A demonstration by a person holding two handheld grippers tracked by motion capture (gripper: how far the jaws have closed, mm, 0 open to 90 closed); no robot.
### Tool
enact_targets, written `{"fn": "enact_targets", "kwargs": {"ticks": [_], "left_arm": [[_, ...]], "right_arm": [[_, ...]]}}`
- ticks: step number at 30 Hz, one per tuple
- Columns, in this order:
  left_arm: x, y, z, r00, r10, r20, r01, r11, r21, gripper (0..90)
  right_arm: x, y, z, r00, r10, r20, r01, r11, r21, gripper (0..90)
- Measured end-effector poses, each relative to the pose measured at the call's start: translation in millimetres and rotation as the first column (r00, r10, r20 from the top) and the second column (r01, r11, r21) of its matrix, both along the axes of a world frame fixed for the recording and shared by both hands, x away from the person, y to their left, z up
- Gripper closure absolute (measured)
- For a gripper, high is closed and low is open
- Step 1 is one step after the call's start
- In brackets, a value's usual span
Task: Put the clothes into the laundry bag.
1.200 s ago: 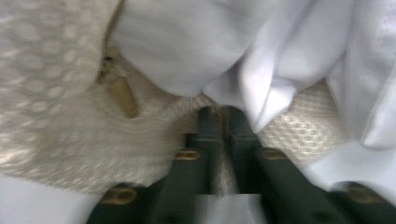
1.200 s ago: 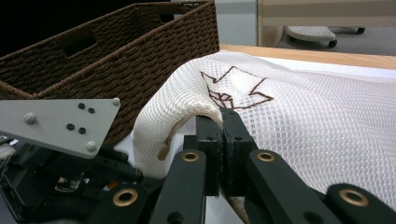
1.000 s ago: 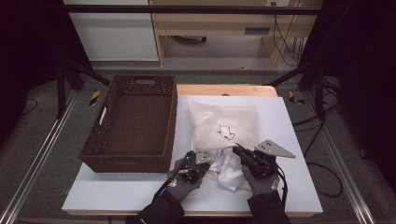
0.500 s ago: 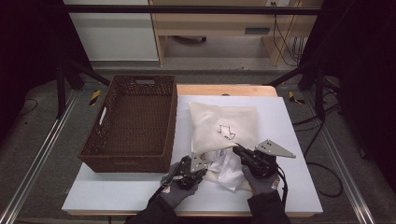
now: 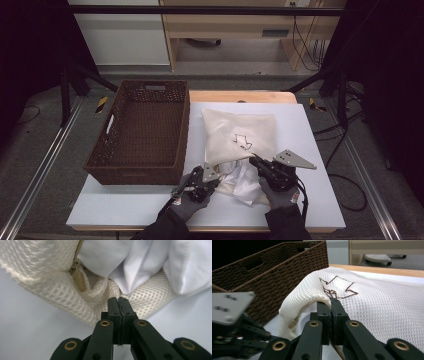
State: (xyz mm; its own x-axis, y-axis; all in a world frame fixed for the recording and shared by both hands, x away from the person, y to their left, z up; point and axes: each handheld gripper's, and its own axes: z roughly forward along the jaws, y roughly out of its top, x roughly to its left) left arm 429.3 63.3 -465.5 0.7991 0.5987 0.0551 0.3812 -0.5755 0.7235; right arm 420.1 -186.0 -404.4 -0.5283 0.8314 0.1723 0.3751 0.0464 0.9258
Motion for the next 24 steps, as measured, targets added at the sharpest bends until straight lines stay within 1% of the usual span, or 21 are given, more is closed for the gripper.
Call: {"fn": "enact_targets", "kwargs": {"ticks": [2,4,6,7,8,9,10,12,14,15,16,17,18,19,20,21,23,24], "left_arm": [[-7.4,4.1,-1.1,0.9998,-0.016,0.011,0.016,0.9998,0.013,88.5],[-13.5,7.1,-5.8,0.9995,-0.028,0.014,0.027,0.9989,0.039,87.9],[-15.0,9.1,-8.7,0.9996,-0.024,0.016,0.024,0.9990,0.037,86.4],[-14.7,8.7,-8.1,0.9998,-0.013,0.013,0.013,0.9997,0.022,85.4],[-13.9,7.4,-6.5,0.9998,-0.009,0.020,0.009,0.9998,0.017,83.0],[-12.9,5.9,-3.9,0.9997,-0.004,0.026,0.003,0.9999,0.011,78.3],[-11.7,4.4,-0.9,0.9995,0.000,0.030,0.000,1.0000,-0.003,74.5],[-8.8,0.3,3.2,0.9993,0.006,0.036,-0.005,0.9998,-0.020,70.3],[-4.8,-3.6,3.2,0.9998,0.007,0.019,-0.006,0.9994,-0.035,69.6],[-2.7,-5.2,1.7,0.9999,0.008,0.011,-0.008,0.9996,-0.029,70.7],[-0.5,-6.3,-0.7,1.0000,0.007,-0.006,-0.008,0.9997,-0.023,75.0],[0.9,-6.5,-2.9,0.9998,0.016,-0.016,-0.016,0.9999,-0.004,79.5],[1.5,-5.8,-4.5,0.9996,0.018,-0.023,-0.018,0.9998,0.009,85.8],[0.1,-4.3,-5.1,0.9995,0.021,-0.022,-0.021,0.9998,-0.002,87.5],[-2.6,-2.6,-3.7,0.9998,0.020,-0.010,-0.020,0.9998,0.001,88.2],[-6.5,-1.1,-1.3,0.9998,0.018,-0.002,-0.018,0.9998,-0.009,88.4],[-15.5,2.3,4.9,0.9998,0.000,0.019,0.000,0.9999,-0.015,88.4],[-19.8,3.8,7.3,0.9997,-0.010,0.021,0.010,0.9998,-0.016,88.3]], "right_arm": [[0.1,0.4,-0.3,1.0000,-0.001,-0.002,0.001,1.000,-0.001,88.1],[-0.3,1.3,-0.1,1.0000,-0.001,-0.003,0.001,1.000,-0.002,88.0],[-0.3,2.3,-0.2,1.0000,0.002,-0.002,-0.002,1.000,-0.004,88.1],[-0.1,3.0,-0.4,1.0000,0.002,-0.002,-0.002,1.000,-0.005,88.0],[-0.2,3.4,-0.6,1.0000,0.003,-0.002,-0.003,1.000,-0.007,88.0],[-0.1,3.8,-0.6,1.0000,0.004,-0.003,-0.004,1.000,-0.009,88.0],[-0.2,3.9,-0.5,1.0000,0.004,-0.002,-0.004,1.000,-0.009,88.0],[-0.3,3.5,-0.1,1.0000,0.001,0.000,-0.001,1.000,-0.006,88.0],[-0.3,2.6,0.0,1.0000,0.003,-0.001,-0.003,1.000,-0.005,88.0],[-0.3,2.7,-0.1,1.0000,0.004,-0.002,-0.004,1.000,-0.003,88.0],[-0.3,2.8,-0.1,1.0000,0.004,-0.001,-0.004,1.000,-0.005,88.0],[-0.4,3.3,-0.1,1.0000,0.003,0.000,-0.003,1.000,-0.005,88.1],[-0.5,3.6,-0.1,1.0000,0.004,0.000,-0.004,1.000,-0.006,88.1],[-0.5,3.7,-0.1,1.0000,0.004,0.000,-0.004,1.000,-0.007,88.0],[-0.5,3.6,-0.1,1.0000,0.004,-0.001,-0.004,1.000,-0.007,88.1],[-0.4,3.4,-0.2,1.0000,0.004,0.000,-0.004,1.000,-0.006,88.0],[-0.3,3.1,-0.4,1.0000,0.005,-0.002,-0.005,1.000,-0.004,88.0],[-0.4,3.3,-0.4,1.0000,0.005,-0.001,-0.005,1.000,-0.005,88.0]]}}
